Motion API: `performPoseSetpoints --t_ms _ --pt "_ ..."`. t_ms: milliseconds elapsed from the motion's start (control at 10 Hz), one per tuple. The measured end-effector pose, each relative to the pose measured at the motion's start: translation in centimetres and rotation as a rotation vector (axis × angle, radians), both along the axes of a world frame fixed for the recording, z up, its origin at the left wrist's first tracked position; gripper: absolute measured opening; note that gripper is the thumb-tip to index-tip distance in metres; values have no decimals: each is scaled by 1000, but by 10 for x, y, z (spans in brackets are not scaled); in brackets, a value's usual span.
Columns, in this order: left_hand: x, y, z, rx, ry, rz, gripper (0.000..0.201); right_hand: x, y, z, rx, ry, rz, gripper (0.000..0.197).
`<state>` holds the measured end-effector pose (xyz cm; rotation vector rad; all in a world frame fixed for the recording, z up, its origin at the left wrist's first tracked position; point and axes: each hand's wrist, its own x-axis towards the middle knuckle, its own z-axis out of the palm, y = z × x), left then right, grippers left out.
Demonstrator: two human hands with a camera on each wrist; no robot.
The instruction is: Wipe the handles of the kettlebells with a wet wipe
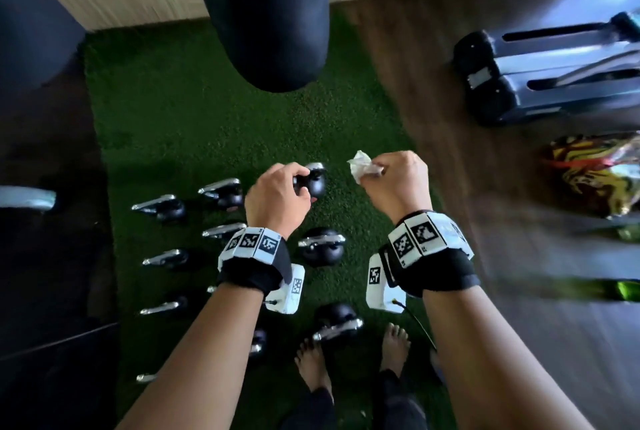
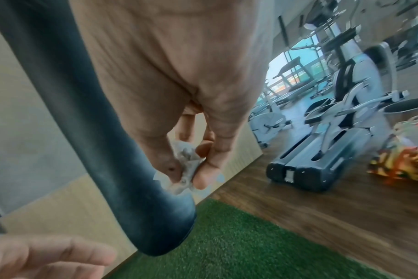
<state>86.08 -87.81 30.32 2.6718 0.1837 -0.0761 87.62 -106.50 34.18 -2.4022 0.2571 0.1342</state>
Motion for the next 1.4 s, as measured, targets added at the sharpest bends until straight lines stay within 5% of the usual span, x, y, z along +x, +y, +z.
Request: performPoseSetpoints --t_ms 200,400,600,700,1100,1400 --pt "-82 -83 26 -55 30 -140 28 -124 -87 18 -12 -33 -240 17" --pt "-167 -208 13 21 149 -445 28 -286 -197 -11 -32 101 -555 12" --pt "-268 -334 -44 149 216 -724 29 -433 -304 -82 58 233 -895 20" --pt "-319 -396 -110 302 274 -867 30 -483 -358 -150 106 261 -955 20" --pt "-346 -459 -349 363 499 -708 28 -473 -420 -410 206 539 -663 25" --pt "-333 -462 -406 287 516 -572 30 -450 -423 -474 229 608 -518 42"
